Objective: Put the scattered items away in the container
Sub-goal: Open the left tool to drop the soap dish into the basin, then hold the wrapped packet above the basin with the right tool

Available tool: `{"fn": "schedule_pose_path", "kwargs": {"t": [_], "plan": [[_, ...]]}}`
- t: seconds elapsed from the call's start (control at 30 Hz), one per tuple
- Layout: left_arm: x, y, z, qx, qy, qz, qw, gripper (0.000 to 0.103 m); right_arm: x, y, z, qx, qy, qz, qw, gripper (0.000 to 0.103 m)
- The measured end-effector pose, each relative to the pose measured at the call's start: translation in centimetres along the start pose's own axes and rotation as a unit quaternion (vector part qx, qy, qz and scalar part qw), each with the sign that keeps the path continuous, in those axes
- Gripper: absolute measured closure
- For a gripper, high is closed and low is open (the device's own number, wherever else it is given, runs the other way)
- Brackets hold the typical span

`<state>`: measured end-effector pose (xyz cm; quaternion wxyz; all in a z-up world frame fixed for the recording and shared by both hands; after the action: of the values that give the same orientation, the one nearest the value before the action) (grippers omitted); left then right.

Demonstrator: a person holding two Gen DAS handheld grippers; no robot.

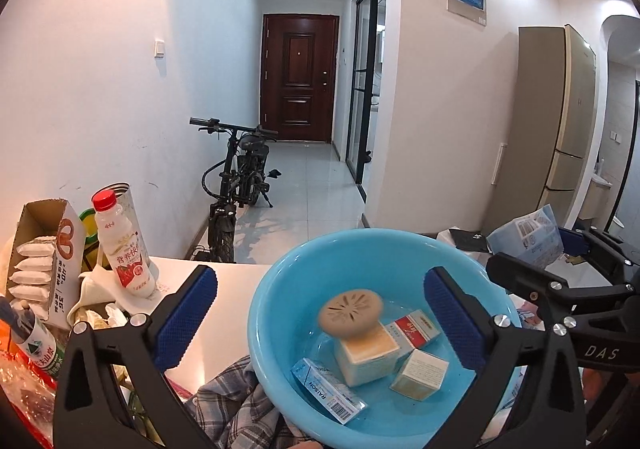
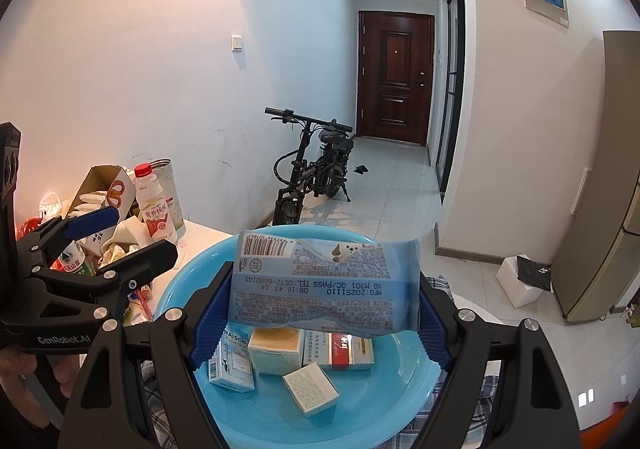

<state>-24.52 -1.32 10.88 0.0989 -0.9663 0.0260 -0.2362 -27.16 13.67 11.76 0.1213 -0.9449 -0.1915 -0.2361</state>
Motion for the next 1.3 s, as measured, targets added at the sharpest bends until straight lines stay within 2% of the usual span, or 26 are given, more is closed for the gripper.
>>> {"fn": "schedule_pose_path", "kwargs": {"t": [1.3], "plan": [[0.11,0.57,-0.12,-0.001,0.000,-0.006,1.0000,0.000,-0.10,0.20,0.01,0.002,0.000,-0.002,1.000,0.021]]}}
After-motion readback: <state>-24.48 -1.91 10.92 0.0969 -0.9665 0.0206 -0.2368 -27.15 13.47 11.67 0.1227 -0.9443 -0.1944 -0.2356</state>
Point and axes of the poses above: each gripper's, at about its wrist camera, not at the fingertips, and x roughly against the way its jaws point, y to its left, z to its underside, the point moved 3 cm from there along -x, roughly the way its jaws point, and after that the axes turned 9 degrees about x, right-handed, at the moved point
